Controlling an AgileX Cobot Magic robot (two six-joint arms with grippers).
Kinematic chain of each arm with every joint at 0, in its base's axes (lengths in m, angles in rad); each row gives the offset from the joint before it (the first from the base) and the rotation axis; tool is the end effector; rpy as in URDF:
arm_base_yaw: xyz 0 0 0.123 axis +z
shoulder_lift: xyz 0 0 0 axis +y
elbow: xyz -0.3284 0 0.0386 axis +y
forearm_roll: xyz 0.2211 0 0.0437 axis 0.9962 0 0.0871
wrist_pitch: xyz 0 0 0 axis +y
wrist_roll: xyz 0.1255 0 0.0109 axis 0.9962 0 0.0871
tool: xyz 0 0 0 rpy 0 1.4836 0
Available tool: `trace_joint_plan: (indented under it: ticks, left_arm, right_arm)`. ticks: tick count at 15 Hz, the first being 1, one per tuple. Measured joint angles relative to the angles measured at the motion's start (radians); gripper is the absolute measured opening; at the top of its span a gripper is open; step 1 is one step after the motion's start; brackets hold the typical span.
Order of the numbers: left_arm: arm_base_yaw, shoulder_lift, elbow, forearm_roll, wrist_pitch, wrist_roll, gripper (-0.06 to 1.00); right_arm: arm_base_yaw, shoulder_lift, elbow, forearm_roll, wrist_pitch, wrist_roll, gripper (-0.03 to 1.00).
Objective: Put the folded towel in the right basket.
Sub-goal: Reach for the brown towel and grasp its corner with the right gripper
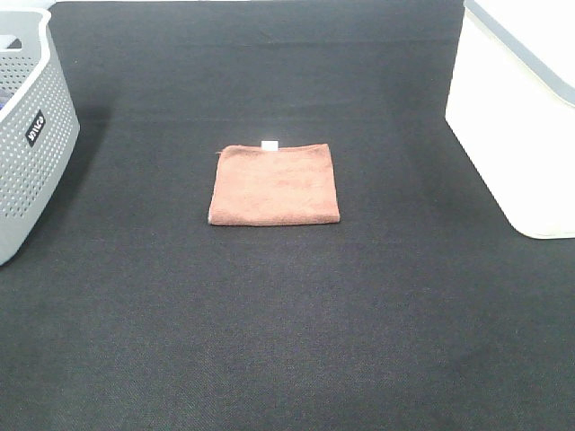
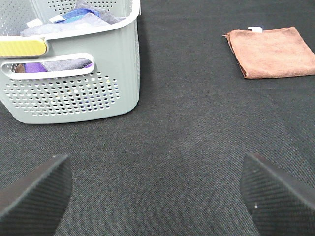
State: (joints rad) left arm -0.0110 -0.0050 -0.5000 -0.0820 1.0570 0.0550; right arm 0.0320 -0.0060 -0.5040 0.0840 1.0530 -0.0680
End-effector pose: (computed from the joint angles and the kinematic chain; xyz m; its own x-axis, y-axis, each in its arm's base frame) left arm -0.0440 -0.0085 0.2489 -0.4458 0.0195 -0.8949 0.0813 0.9965 -0.0188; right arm -0.0444 0.0078 0.2505 -0.4359 -0.0402 -0.8991 -0.1089 0.9940 0.0083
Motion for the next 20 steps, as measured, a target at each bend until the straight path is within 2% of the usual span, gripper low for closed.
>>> trace_joint_plan:
  ticks: [20]
  left_arm:
    - [0.000, 0.000, 0.000, 0.000, 0.000, 0.000, 0.88]
  right_arm:
    - [0.000, 0.000, 0.000, 0.000, 0.000, 0.000, 0.68]
